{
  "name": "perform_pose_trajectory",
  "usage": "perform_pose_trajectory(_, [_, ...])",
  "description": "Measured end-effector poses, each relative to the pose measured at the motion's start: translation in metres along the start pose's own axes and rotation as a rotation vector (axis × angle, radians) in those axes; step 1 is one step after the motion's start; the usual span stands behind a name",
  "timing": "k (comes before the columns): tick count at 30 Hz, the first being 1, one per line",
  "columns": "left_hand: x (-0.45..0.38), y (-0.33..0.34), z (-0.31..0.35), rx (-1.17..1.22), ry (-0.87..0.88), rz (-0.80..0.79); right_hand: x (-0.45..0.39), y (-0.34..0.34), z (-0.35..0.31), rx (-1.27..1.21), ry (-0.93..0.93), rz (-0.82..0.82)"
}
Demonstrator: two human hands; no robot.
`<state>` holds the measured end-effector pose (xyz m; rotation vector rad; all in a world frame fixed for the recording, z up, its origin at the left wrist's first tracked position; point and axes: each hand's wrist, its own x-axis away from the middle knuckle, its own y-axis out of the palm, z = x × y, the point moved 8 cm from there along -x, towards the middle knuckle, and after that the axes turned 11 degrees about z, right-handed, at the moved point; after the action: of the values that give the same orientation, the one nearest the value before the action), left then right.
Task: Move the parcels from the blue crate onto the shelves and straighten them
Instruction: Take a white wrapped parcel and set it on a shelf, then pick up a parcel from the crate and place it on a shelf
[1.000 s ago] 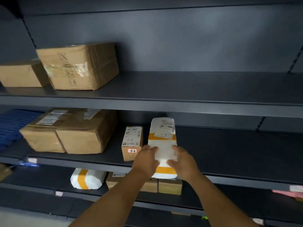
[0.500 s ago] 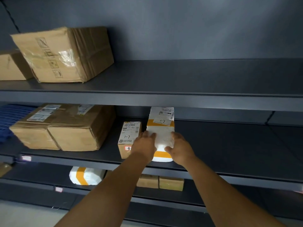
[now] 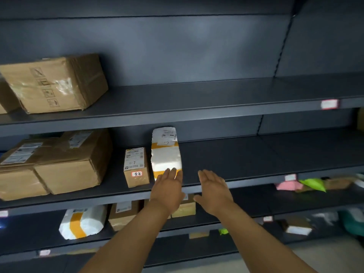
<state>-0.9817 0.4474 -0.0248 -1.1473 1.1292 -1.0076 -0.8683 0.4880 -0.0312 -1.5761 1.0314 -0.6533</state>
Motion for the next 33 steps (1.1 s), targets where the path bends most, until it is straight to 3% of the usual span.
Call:
perform_pose_trajectory(14, [0.161, -0.028, 0.172, 0.149, 0.394, 0.025, 0.256, -0.055, 0.091, 0.029, 0.460, 0.110])
perform_pose_trajectory(33, [0.363, -0.013, 0.472, 0.268, 0.981, -0.147, 0.599, -0.107, 0.240, 0.100, 1.079, 0.234])
